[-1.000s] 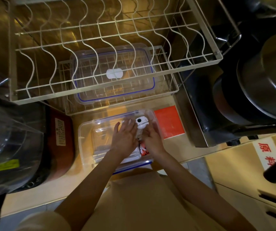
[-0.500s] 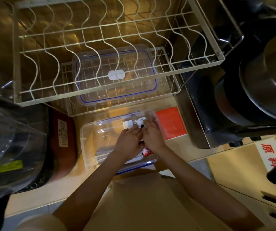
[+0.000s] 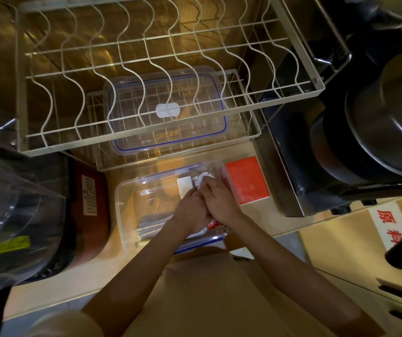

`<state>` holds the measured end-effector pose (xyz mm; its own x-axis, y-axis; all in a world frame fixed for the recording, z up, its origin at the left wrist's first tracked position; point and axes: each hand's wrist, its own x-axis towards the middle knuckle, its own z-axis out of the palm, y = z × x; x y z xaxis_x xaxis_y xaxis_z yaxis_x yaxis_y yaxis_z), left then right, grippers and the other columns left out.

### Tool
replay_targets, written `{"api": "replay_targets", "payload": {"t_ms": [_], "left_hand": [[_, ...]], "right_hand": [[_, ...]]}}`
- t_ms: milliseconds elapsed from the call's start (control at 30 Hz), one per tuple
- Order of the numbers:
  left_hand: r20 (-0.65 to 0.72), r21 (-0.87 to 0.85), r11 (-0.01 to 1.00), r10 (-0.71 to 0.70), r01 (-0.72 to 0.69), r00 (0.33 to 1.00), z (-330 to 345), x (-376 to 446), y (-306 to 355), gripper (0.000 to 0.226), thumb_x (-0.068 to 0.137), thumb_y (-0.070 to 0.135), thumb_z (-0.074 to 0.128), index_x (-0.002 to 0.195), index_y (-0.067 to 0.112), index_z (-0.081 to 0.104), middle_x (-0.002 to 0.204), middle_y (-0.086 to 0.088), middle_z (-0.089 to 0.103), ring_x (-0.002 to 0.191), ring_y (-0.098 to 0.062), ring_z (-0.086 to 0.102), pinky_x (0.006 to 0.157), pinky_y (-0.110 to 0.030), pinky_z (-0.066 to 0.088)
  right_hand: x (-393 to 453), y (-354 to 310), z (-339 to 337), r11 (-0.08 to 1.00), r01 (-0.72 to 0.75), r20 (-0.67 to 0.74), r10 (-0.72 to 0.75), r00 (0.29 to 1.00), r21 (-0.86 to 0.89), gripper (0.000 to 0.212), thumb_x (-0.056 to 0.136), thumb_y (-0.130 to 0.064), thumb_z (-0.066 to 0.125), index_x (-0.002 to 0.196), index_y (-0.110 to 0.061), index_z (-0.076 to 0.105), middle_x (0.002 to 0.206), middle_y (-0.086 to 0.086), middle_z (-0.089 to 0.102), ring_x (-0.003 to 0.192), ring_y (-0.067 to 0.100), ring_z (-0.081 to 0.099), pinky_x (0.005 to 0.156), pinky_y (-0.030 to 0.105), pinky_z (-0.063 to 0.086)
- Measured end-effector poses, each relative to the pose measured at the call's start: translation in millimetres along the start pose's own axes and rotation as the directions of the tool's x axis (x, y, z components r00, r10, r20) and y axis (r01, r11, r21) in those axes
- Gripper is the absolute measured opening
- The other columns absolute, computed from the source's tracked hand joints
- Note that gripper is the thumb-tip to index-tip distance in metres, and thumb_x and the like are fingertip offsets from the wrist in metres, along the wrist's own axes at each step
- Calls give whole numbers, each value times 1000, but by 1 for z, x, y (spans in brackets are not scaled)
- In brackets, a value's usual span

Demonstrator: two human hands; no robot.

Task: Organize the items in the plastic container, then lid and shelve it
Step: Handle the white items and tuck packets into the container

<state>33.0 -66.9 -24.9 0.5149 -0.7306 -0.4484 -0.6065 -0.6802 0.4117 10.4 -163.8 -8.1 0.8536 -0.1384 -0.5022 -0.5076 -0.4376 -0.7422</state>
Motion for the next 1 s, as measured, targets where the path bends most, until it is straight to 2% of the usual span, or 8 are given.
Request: {"api": "replay_targets", "payload": {"t_ms": [167,333,567,633,733,833,900,1000], "left_hand": [[-213,-31,997,-77,72,974,-2,-8,-2,41,90,22,44,129,15,52,144,-7,46,141,-19,29,118,-37,12],[-155,23,995,-95,100,983,-6,-8,-7,46,90,25,44,136,20,43,151,-1,35,145,-13,17,119,-38,2],[-158,40,994,-94,101,983,-4,-5,-9,47,91,26,44,138,21,39,152,-1,33,145,-13,16,119,-40,3],[-160,-7,994,-105,105,982,-6,-8,-8,48,91,25,44,138,18,38,152,-4,33,144,-18,19,119,-41,8],[-356,-161,977,-192,142,914,-5,-16,-9,45,87,27,35,123,10,56,131,-13,56,125,-31,49,105,-45,39],[-412,-442,850,-477,287,776,0,-30,-17,34,90,16,46,121,5,56,125,-16,58,115,-31,54,97,-38,43],[-289,-611,706,-621,358,729,2,-35,-24,35,91,11,50,125,4,52,125,-18,56,112,-30,54,96,-35,42],[-120,-783,513,-680,353,723,0,-34,-31,38,91,11,51,128,2,50,123,-19,60,110,-30,57,91,-33,44]], "right_hand": [[-5,4,3,999,-10,-8,10,1000,45,35,99,-36,30,104,-13,56,103,8,61,99,20,60,92,47,49],[0,10,15,996,-50,-58,46,997,-67,65,84,-66,15,123,-27,48,127,4,56,130,21,44,105,48,41],[0,12,17,997,-60,-83,56,995,-46,64,84,-65,16,120,-23,49,120,5,58,120,21,52,99,47,45],[-2,9,15,997,-55,-90,50,995,-51,54,87,-56,21,110,-19,53,110,6,60,107,21,57,93,47,48],[-5,8,11,995,25,-132,-37,991,-92,41,92,-37,31,109,-10,58,109,12,63,101,25,59,90,45,48],[-8,10,5,978,93,-69,-107,992,-187,25,92,-7,43,108,0,60,108,16,64,102,27,58,86,33,47],[-11,9,4,974,105,-5,-109,994,-202,24,92,-2,42,110,-2,59,104,17,63,95,26,58,77,29,44],[-9,8,6,993,13,47,-8,999,-119,36,95,-6,41,131,-11,48,118,17,59,109,30,56,89,32,44]]}}
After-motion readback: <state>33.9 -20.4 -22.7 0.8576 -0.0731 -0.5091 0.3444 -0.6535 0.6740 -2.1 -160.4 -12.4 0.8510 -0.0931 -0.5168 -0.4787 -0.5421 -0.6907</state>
